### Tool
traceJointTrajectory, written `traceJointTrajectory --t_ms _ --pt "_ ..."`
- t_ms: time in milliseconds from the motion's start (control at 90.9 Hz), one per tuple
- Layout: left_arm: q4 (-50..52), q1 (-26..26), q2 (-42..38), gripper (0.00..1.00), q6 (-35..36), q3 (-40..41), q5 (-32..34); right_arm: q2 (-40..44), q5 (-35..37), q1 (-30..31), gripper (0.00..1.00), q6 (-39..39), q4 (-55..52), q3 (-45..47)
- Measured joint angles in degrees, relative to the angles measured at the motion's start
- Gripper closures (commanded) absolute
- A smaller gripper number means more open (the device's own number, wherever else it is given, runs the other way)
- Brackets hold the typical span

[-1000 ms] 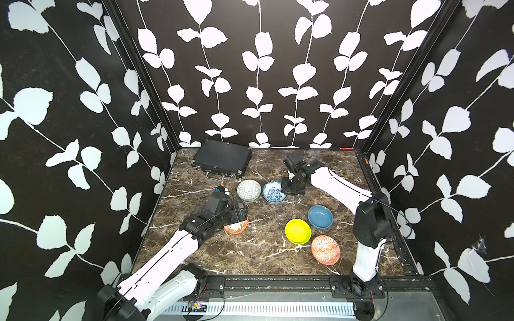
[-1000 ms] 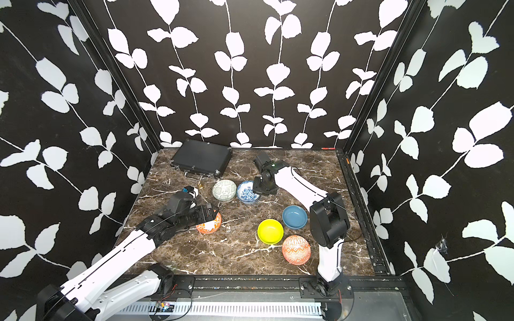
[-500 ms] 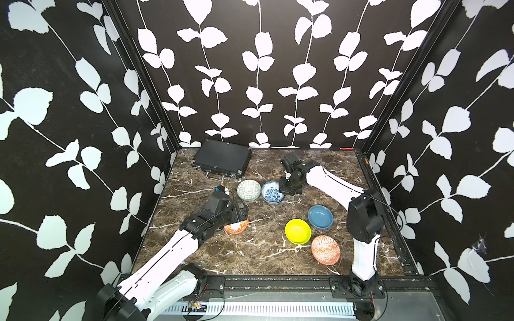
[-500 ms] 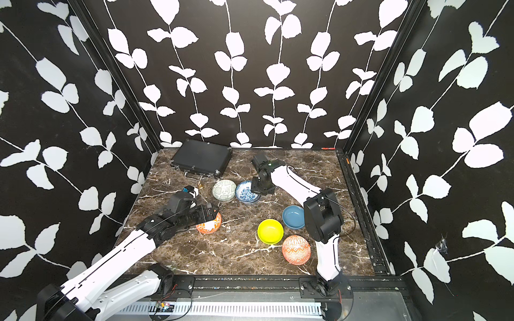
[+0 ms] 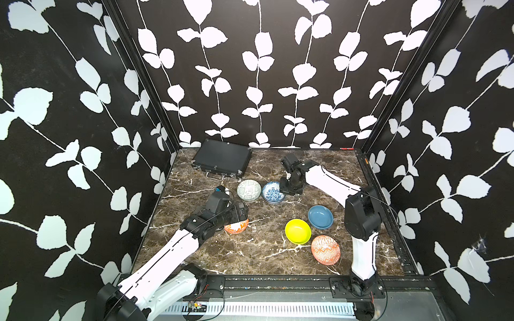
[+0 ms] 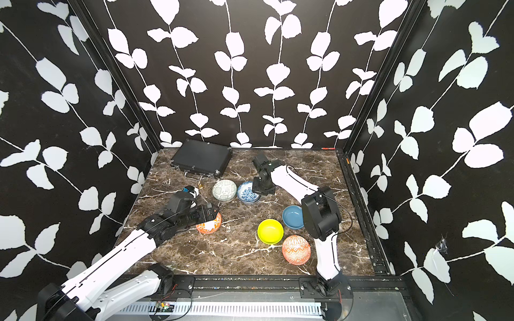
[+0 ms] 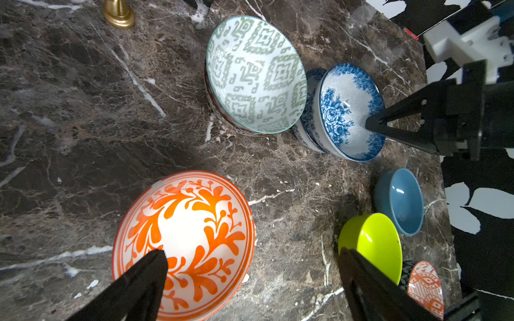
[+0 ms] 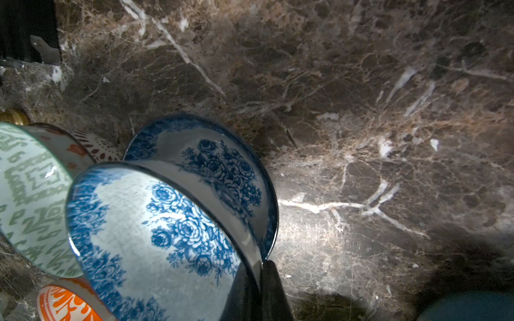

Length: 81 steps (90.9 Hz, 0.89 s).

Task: Stack the bowls
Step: Place the bowl on the bowl.

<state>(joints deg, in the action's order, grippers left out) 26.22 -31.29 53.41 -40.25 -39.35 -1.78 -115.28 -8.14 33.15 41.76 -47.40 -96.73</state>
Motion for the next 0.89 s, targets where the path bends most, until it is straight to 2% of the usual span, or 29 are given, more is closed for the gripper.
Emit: traceJointTrajectory --t_ms 891 --pt "-0.8 0.0 0.4 0.02 0.2 0.0 0.2 -2.7 0.0 -0.1 1.0 0.0 0.0 -2.4"
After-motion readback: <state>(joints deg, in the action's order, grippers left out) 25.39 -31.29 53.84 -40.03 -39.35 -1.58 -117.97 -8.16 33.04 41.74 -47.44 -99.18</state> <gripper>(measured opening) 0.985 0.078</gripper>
